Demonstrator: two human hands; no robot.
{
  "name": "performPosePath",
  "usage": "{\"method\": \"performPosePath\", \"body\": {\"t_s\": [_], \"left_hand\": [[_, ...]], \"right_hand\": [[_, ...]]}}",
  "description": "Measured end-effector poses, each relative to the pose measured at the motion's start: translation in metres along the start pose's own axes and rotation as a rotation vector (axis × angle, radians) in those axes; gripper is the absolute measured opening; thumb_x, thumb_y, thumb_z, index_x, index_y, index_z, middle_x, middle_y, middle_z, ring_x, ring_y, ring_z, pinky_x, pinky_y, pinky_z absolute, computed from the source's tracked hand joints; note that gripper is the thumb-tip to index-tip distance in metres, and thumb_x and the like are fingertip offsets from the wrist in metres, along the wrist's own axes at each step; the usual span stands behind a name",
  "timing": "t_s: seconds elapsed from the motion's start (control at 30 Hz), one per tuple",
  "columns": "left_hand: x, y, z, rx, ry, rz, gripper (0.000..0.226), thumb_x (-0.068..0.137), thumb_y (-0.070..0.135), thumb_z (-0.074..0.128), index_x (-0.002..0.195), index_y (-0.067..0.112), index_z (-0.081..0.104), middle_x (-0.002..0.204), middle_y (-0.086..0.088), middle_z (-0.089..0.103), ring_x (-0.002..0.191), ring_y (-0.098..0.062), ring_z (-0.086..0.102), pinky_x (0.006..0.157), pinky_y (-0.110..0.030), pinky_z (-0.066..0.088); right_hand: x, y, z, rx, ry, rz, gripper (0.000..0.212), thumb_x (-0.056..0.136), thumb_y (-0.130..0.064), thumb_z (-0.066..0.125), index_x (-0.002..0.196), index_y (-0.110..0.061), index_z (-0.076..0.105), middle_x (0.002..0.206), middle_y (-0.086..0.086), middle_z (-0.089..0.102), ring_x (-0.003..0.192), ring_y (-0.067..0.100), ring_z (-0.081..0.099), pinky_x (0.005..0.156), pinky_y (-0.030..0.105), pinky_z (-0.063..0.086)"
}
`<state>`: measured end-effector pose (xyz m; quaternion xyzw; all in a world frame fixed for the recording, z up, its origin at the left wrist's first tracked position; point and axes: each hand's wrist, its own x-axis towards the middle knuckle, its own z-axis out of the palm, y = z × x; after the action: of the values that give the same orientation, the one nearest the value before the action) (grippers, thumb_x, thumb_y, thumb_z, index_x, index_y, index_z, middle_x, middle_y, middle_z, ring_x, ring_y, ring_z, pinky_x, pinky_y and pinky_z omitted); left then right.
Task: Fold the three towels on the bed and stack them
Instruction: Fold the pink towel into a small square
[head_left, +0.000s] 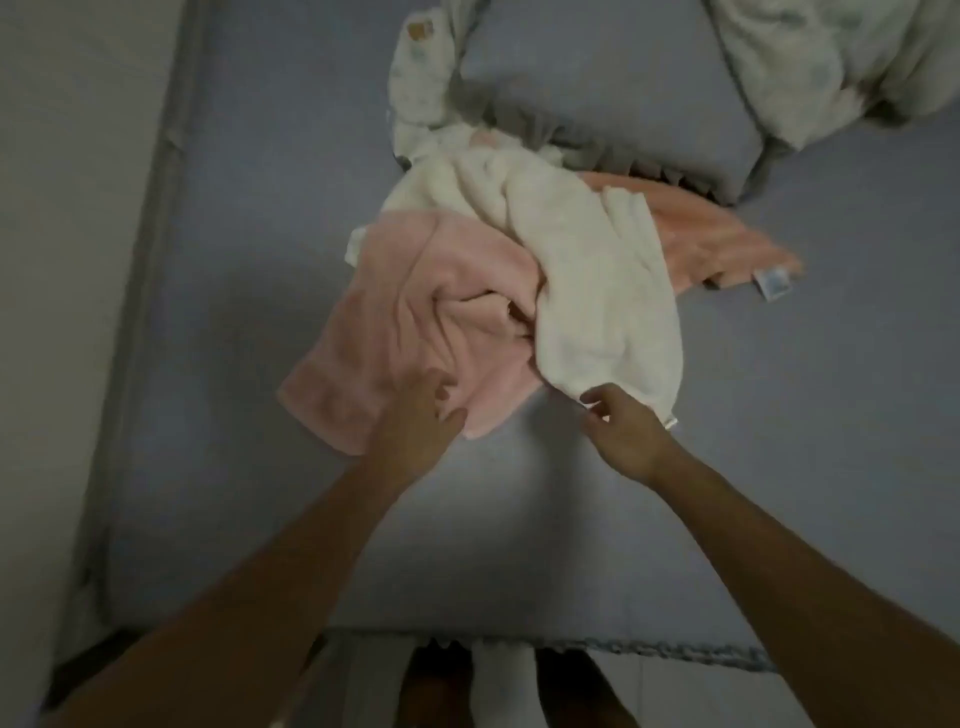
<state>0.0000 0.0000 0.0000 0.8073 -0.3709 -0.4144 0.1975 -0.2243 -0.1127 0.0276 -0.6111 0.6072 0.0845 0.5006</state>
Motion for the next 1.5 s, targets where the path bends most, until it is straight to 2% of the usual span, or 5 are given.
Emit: {"method": "performPosePath", "body": {"t_s": [0.23, 0.67, 0.9, 1.13, 1.5], "left_hand": [[0.121, 0.03, 0.008, 0.456, 0.326, 0.108, 0.067, 0.076, 0.067, 0.058, 0.13, 0.028, 0.048, 0.14, -0.012, 0.044, 0.132, -0.033, 0.04, 0.106, -0.045, 0.035], [-0.02, -0.025, 0.027, 0.164, 0.012, 0.224, 0.028, 0.067, 0.048, 0.065, 0.077, 0.025, 0.053, 0.09, 0.001, 0.06, 0.092, -0.028, 0.056, 0.08, -0.041, 0.043], [-0.041, -0.059, 0.016, -0.271, 0.009, 0.02, 0.016, 0.081, 0.035, 0.07, 0.089, 0.03, 0.056, 0.087, 0.011, 0.067, 0.079, -0.006, 0.063, 0.07, -0.029, 0.053], [0.026, -0.055, -0.02, 0.074, -0.136, -0.116, 0.095, 0.069, 0.054, 0.075, 0.148, 0.022, 0.031, 0.149, -0.007, 0.043, 0.134, -0.028, 0.042, 0.107, -0.043, 0.038], [-0.055, -0.069, 0.004, -0.254, -0.24, -0.24, 0.008, 0.085, 0.006, 0.055, 0.077, 0.007, 0.057, 0.072, -0.012, 0.058, 0.069, -0.016, 0.051, 0.063, -0.026, 0.038]], "right_hand": [[0.087, -0.044, 0.043, 0.21, 0.049, -0.039, 0.018, 0.088, -0.026, 0.055, 0.102, -0.018, 0.062, 0.102, 0.006, 0.066, 0.096, 0.028, 0.063, 0.089, 0.044, 0.053], [0.05, -0.057, 0.081, 0.752, -0.011, 0.312, 0.052, 0.084, -0.051, 0.06, 0.121, -0.015, 0.059, 0.113, 0.007, 0.067, 0.101, 0.028, 0.065, 0.087, 0.042, 0.055], [0.009, -0.03, 0.121, 0.599, -0.019, 0.158, 0.051, 0.082, -0.007, 0.063, 0.131, -0.017, 0.057, 0.124, 0.003, 0.066, 0.103, 0.015, 0.063, 0.088, 0.033, 0.052], [-0.049, 0.008, 0.107, 0.298, -0.485, 0.04, 0.046, 0.079, -0.016, 0.065, 0.122, -0.031, 0.061, 0.12, -0.016, 0.063, 0.109, 0.006, 0.059, 0.083, 0.019, 0.047], [0.041, -0.012, 0.104, 0.861, 0.097, 0.508, 0.09, 0.076, -0.055, 0.073, 0.143, -0.007, 0.037, 0.137, 0.009, 0.052, 0.12, 0.032, 0.054, 0.1, 0.048, 0.047]]}}
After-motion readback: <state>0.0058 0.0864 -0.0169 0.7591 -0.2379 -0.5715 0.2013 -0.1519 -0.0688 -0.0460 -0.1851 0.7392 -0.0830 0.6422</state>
